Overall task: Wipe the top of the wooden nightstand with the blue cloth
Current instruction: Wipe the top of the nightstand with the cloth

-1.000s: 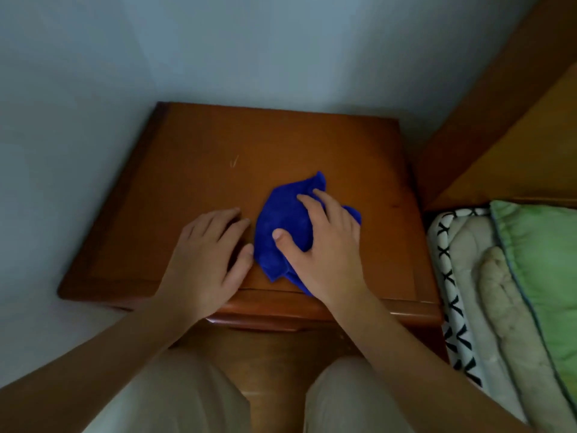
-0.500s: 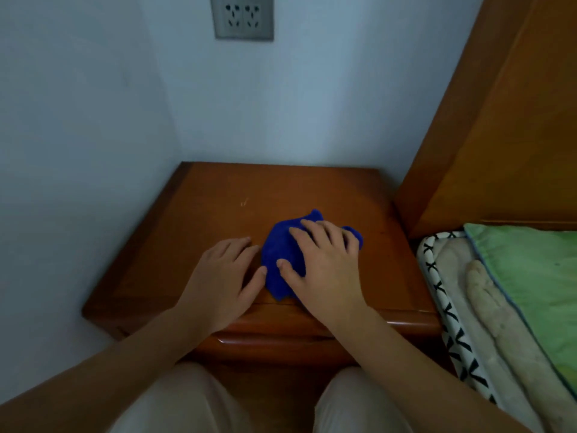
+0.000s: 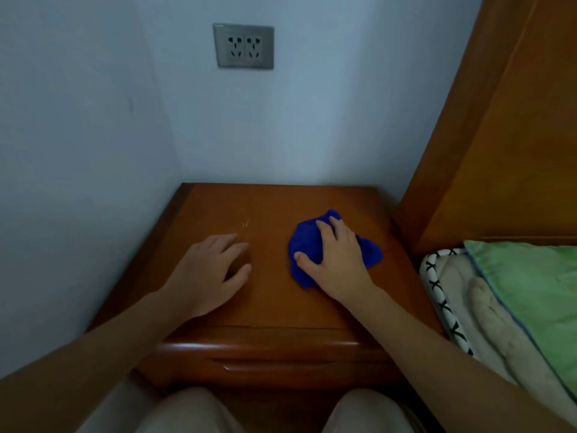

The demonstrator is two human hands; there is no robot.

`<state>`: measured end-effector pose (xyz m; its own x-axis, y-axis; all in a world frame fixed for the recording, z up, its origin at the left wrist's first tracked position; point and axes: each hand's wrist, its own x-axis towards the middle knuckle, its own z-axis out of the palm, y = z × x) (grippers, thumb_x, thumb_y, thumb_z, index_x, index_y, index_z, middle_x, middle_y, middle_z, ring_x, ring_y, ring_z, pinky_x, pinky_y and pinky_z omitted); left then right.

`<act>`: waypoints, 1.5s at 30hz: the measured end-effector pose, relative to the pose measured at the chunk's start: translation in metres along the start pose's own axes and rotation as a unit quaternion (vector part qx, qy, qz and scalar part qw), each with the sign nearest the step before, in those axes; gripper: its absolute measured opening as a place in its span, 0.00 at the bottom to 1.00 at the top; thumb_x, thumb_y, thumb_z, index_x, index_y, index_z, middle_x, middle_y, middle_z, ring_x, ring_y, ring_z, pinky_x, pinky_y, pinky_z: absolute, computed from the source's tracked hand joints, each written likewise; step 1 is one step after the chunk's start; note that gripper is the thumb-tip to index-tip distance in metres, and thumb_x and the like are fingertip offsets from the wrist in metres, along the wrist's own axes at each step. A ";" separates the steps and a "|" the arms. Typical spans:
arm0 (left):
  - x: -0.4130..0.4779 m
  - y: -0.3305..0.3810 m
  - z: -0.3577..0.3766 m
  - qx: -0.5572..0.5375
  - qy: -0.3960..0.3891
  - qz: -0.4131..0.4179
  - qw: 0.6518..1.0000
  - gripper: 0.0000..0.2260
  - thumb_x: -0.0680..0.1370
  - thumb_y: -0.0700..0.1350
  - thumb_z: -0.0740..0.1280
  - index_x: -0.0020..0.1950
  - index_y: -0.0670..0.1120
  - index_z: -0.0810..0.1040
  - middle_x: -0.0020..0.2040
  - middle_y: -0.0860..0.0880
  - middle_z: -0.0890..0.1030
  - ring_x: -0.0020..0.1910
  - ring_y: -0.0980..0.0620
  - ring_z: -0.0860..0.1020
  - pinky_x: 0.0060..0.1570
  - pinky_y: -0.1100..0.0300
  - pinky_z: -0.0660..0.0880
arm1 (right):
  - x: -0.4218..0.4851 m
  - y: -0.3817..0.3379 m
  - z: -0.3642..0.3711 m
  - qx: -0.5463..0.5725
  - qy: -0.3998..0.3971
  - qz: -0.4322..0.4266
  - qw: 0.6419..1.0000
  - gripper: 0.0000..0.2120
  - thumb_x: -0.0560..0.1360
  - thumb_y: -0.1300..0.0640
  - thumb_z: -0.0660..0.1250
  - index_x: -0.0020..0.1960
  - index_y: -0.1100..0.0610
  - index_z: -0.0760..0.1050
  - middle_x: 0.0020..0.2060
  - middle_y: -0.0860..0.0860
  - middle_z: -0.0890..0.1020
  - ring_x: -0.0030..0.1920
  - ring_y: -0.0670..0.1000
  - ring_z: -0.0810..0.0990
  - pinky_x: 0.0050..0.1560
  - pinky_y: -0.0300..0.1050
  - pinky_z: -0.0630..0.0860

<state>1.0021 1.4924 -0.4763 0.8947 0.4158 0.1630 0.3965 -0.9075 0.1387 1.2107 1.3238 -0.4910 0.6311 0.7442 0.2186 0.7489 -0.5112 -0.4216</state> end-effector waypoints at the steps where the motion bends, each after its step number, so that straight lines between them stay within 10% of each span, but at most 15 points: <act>1: 0.002 -0.001 0.004 0.000 -0.004 -0.004 1.000 0.29 0.79 0.66 0.49 0.75 0.54 0.68 0.76 0.50 0.69 0.75 0.50 0.65 0.72 0.49 0.64 | 0.010 0.001 0.002 -0.007 -0.001 0.006 1.000 0.40 0.75 0.32 0.61 0.80 0.51 0.58 0.80 0.54 0.58 0.80 0.56 0.53 0.79 0.58 0.51; 19: 0.006 -0.011 0.020 -0.074 0.048 -0.035 0.995 0.28 0.76 0.68 0.52 0.73 0.59 0.71 0.74 0.58 0.69 0.74 0.59 0.62 0.70 0.60 0.55 | 0.167 -0.081 0.077 0.003 -0.024 -0.098 0.995 0.30 0.77 0.36 0.61 0.74 0.49 0.69 0.72 0.52 0.71 0.73 0.56 0.66 0.75 0.57 0.58; 35: 0.006 -0.008 0.014 -0.071 0.023 -0.041 0.996 0.30 0.76 0.68 0.49 0.73 0.58 0.71 0.75 0.56 0.69 0.75 0.56 0.63 0.73 0.50 0.62 | 0.138 0.094 -0.016 -0.050 0.074 0.102 0.991 0.28 0.75 0.38 0.62 0.72 0.49 0.71 0.68 0.56 0.75 0.67 0.60 0.72 0.65 0.54 0.68; 45: 0.005 -0.009 0.017 -0.068 0.016 -0.043 0.997 0.31 0.77 0.69 0.48 0.74 0.58 0.70 0.76 0.56 0.68 0.76 0.56 0.63 0.74 0.49 0.62 | 0.052 0.089 -0.026 -0.024 -0.003 -0.015 1.000 0.35 0.73 0.30 0.55 0.75 0.44 0.67 0.73 0.46 0.69 0.73 0.52 0.65 0.72 0.53 0.59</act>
<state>1.0061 1.5012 -0.4931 0.8503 0.4960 0.1759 0.4383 -0.8524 0.2849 1.3150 1.3060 -0.4943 0.6068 0.7625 0.2246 0.7765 -0.5083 -0.3724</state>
